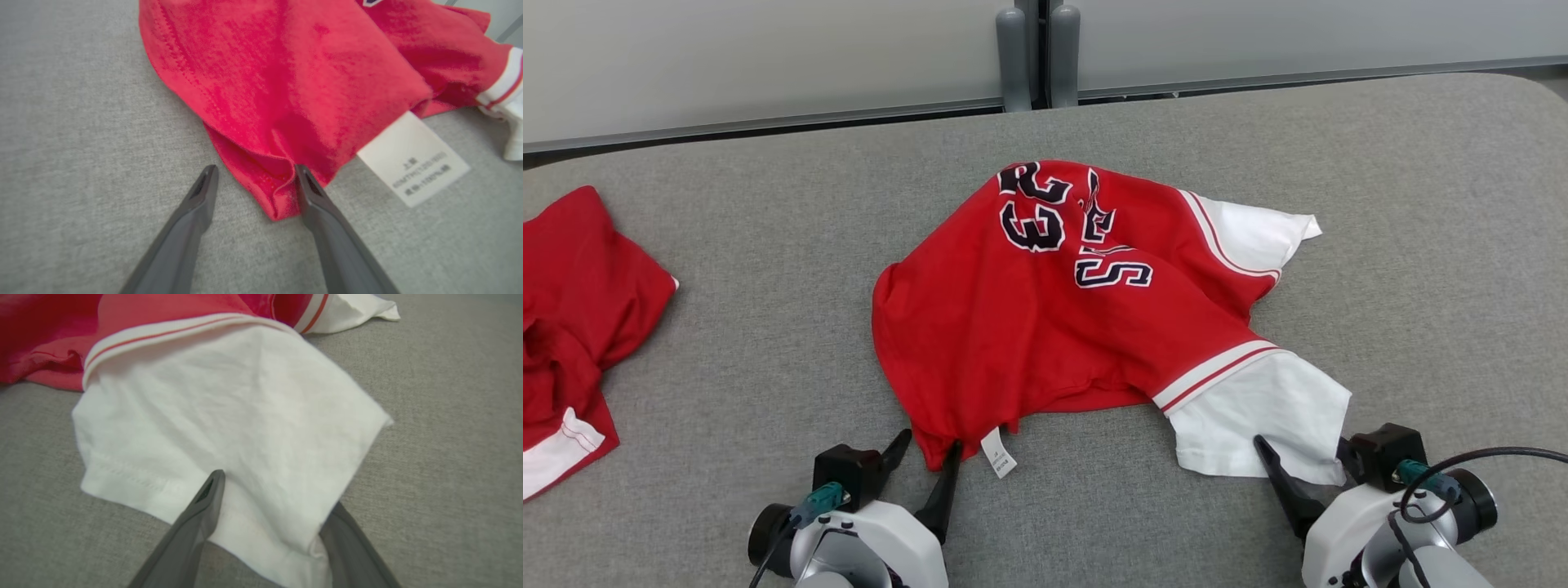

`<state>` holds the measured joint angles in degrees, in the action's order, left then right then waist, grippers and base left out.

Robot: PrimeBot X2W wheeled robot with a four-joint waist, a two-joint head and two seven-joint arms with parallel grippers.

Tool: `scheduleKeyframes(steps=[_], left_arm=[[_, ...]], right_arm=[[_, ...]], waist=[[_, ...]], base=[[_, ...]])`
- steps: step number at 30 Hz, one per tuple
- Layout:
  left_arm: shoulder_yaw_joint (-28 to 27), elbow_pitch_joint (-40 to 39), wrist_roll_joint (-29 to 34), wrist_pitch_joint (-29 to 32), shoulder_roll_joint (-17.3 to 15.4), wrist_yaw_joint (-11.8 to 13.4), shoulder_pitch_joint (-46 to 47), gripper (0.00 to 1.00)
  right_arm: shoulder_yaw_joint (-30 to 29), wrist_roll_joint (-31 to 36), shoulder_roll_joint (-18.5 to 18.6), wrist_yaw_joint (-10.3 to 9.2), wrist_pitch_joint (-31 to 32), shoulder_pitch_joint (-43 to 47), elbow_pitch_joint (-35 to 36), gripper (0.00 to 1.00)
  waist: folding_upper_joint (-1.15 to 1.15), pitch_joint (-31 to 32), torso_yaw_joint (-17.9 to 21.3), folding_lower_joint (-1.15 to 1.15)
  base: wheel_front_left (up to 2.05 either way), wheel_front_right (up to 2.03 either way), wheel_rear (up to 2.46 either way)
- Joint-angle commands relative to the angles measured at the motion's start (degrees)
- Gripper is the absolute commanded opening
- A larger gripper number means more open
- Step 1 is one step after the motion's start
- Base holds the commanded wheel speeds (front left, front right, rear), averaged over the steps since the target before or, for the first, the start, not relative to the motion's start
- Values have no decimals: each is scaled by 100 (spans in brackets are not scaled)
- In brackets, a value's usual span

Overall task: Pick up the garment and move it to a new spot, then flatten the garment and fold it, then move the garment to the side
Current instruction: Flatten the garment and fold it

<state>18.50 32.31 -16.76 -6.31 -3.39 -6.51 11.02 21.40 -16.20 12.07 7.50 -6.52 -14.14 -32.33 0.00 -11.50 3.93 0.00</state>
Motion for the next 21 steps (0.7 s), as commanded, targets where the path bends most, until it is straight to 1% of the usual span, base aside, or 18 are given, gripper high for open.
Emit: scheduleKeyframes(steps=[1, 2, 3, 4, 5, 7, 8, 10, 11, 12, 14, 16, 18, 21], left_arm=[[282, 186, -214, 317, 91, -106, -173, 0], [398, 192, -311, 420, 98, -121, -226, 0], [398, 192, -311, 420, 98, -121, -226, 0], [485, 164, -413, 523, 106, -131, -281, 0], [534, 120, -552, 574, 97, -113, -345, 0], [566, 6, -701, 640, 44, -112, -419, 0], [514, -108, -894, 631, 41, -112, -469, 0], [341, -499, -1427, 578, 33, -104, -529, 0], [278, -755, -1719, 615, 35, -105, -564, 0], [212, -1020, -1919, 675, -31, -106, -597, 0], [55, -1640, -2267, 863, -301, -94, -724, 0], [-52, -2390, -2574, 1158, -530, -95, -794, 0], [-251, -3221, -2791, 1512, -863, -94, -693, 0], [-577, -4411, -3008, 2032, -1199, 118, -326, 0]], right_arm=[[178, -101, 41, -1, 146, 48, -110, 78], [273, -187, 77, -1, 151, 58, -84, 42], [273, -187, 77, -1, 151, 58, -84, 42], [326, -290, 118, -1, 136, 62, -33, 35], [415, -421, 150, -1, 124, 74, 43, 0], [565, -779, 235, -1, 110, 120, 275, 0], [560, -1066, 265, -1, 65, 141, 442, 0], [527, -1844, 318, -1, 137, 239, 912, 0], [497, -2235, 430, -1, 186, 297, 1234, 0], [443, -2591, 593, 0, 257, 356, 1558, 0], [309, -3247, 956, -1, 417, 491, 2288, 0], [69, -3691, 1384, -1, 573, 590, 2971, 0], [-192, -4042, 1790, 5, 796, 625, 3641, 0], [-734, -4424, 2349, 5, 1127, 481, 4442, 0]], waist=[[0, 24, 32, 0], [0, 43, 47, 0], [0, 43, 47, 0], [0, 60, 59, 0], [0, 94, 66, 0], [0, 170, 72, 0], [0, 215, 76, 0], [0, 299, 89, 0], [0, 340, 98, 0], [0, 375, 108, 0], [0, 413, 108, 0], [0, 393, 64, 0], [0, 321, 32, 0], [0, 184, -3, 0]], base=[[0, 0, 0], [0, 0, 0], [0, 0, 0], [0, 0, 0], [0, 0, 0], [0, 0, 0], [0, 0, 0], [0, 0, 0], [0, 0, 0], [0, 0, 0], [0, 0, 0], [0, 0, 0], [0, 0, 0], [0, 0, 0]])
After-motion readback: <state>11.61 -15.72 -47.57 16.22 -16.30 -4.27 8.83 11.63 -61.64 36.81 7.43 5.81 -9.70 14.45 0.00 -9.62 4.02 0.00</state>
